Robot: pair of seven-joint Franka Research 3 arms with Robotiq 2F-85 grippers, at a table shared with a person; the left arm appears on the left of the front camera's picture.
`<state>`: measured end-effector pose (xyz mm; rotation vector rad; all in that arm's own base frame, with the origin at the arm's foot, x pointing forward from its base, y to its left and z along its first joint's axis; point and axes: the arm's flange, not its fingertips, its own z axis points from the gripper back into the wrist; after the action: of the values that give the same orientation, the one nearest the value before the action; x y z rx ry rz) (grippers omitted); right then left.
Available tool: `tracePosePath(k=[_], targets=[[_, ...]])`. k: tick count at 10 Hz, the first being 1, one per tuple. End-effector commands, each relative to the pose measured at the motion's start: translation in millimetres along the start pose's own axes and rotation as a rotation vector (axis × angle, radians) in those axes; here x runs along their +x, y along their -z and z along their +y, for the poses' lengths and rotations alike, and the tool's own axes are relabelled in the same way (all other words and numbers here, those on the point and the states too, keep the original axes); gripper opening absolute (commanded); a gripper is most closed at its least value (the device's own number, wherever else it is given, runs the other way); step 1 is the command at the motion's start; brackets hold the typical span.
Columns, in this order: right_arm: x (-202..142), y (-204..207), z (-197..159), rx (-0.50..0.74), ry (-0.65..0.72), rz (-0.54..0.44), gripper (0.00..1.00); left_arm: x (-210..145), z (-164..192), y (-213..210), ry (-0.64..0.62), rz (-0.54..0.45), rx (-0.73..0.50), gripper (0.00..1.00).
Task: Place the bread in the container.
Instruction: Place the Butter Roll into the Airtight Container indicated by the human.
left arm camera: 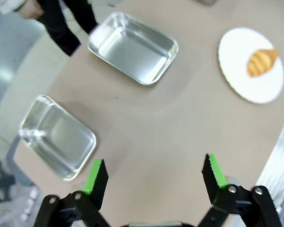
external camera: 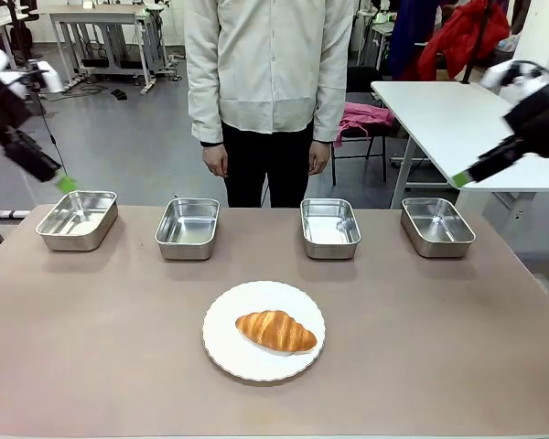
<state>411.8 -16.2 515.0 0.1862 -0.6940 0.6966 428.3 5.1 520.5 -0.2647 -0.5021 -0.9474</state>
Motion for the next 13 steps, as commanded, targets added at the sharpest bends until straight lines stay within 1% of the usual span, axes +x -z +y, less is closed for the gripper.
tracePosePath(k=[1,2,3,4,5,7,8,9,10,11,13], targets=[[-15.4,-10.7,-23.5,0.113,-0.084,-0.067,1.0,-32.7,20.0,-17.4,0.161,-0.067,-0.084,1.0],[-26.6,-15.1,-26.5,0.102,-0.102,-0.091,1.0,-47.9,17.2,-21.6,0.178,-0.1,-0.052,1.0],[-27.4,-8.0,-26.0,0.027,-0.033,-0.091,1.0,-53.9,10.5,-21.7,0.161,-0.115,0.019,1.0],[-24.3,-22.1,-23.8,0.062,-0.072,-0.052,1.0,-52.5,-7.9,-12.7,0.137,-0.056,0.091,1.0],[-24.3,-22.1,-23.8,0.062,-0.072,-0.052,1.0,-50.9,18.2,-29.1,0.17,-0.069,-0.018,1.0],[-24.3,-22.1,-23.8,0.062,-0.072,-0.052,1.0,-50.9,18.2,-29.1,0.17,-0.069,-0.018,1.0],[-24.3,-22.1,-23.8,0.062,-0.072,-0.052,1.0,-56.2,12.8,-27.0,0.158,-0.051,0.017,1.0],[-23.1,-21.2,-21.4,0.051,-0.068,-0.043,1.0,-57.8,20.2,-49.4,0.15,-0.127,-0.023,1.0],[-15.9,-34.1,-36.5,0.069,-0.05,-0.094,1.0,-62.4,32.5,-72.7,0.101,-0.204,-0.015,1.0],[-8.4,-41.5,-47.6,0.068,-0.037,-0.125,1.0,-70.1,41.4,-90.1,0.046,-0.285,-0.011,1.0],[0.1,-45.5,-61.9,0.063,-0.009,-0.147,1.0,-72.2,45.6,-106.1,-0.005,-0.341,-0.007,1.0]])
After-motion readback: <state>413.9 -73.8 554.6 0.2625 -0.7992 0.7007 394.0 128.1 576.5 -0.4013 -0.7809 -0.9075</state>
